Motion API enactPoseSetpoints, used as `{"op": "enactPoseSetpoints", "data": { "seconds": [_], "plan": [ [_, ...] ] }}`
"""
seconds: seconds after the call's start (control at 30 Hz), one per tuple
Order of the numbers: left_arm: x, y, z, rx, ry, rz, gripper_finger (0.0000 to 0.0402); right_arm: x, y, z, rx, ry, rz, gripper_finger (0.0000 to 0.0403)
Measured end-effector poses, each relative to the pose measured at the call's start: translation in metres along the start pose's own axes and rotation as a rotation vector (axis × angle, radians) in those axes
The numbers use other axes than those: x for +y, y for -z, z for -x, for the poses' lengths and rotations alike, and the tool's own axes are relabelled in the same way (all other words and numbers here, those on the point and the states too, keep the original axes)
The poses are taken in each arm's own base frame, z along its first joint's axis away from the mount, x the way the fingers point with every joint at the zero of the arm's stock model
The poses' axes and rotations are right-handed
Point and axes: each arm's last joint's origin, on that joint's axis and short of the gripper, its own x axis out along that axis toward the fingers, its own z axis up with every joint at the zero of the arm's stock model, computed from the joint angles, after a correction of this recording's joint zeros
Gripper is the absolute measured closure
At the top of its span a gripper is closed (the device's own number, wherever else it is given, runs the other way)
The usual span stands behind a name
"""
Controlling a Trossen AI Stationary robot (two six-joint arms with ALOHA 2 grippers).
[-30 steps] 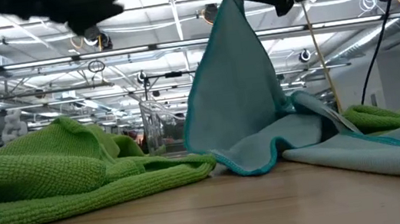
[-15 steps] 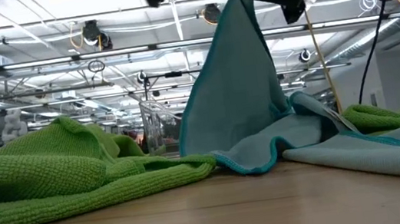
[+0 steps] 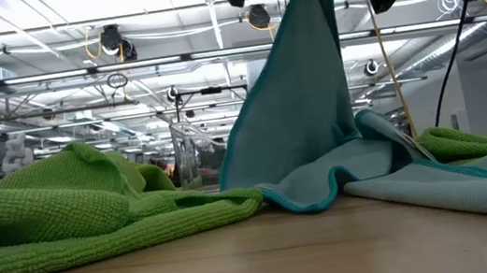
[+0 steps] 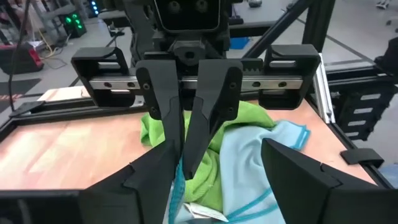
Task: Fold microfiber towels
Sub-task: Fold the top right blue microfiber cloth
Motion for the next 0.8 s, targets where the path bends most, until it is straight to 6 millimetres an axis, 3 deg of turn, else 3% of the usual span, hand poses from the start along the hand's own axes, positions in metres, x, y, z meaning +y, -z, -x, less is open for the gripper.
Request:
{"op": "enactPoseSetpoints", "data": {
  "seconds": [0.4, 0.8],
  "plan": [
    [-0.0009, 0.0042, -0.0025, 0.042, -0.005, -0.007, 0.0177, -0.0002, 0.0019, 0.0028, 0.03, 0.011, 0.026, 0.0398],
    [0.0008, 0.0071, -0.0021, 0.077, -0.038, -0.01, 0.0253, 0.0003, 0.0028, 0.0031, 0.038, 0.004, 0.032, 0.0398]
  ]
}}
